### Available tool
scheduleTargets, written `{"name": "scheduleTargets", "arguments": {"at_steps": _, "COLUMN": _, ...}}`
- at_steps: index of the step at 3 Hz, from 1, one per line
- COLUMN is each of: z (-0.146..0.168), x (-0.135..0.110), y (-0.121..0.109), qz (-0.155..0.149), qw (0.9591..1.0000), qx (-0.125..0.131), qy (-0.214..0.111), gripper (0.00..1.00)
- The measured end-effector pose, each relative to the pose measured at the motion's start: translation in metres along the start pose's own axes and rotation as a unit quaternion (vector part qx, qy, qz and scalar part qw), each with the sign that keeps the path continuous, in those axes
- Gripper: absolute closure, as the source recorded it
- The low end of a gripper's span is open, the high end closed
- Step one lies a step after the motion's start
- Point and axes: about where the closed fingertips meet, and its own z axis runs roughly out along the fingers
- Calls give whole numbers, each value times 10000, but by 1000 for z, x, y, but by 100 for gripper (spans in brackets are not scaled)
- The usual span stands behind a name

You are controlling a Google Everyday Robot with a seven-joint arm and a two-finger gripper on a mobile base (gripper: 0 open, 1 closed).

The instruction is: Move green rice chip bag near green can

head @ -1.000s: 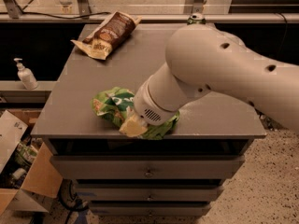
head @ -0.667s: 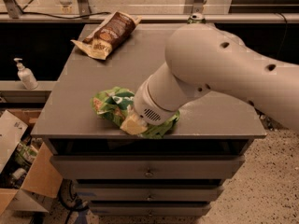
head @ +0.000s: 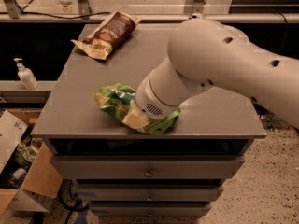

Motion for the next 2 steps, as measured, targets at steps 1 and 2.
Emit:
{"name": "scheduleTargets", "arguments": {"at_steps": 1, "z": -30, "x": -3, "y": -35, "qz": 39, "qw": 9981, "qx": 613, "qy": -72, "gripper": 100}}
{"name": "scheduleTargets", "arguments": {"at_steps": 2, "z": -72, "x": 0, "y": -71, "qz": 89, "qw": 9908, "qx": 1350, "qy": -57, "gripper": 100}}
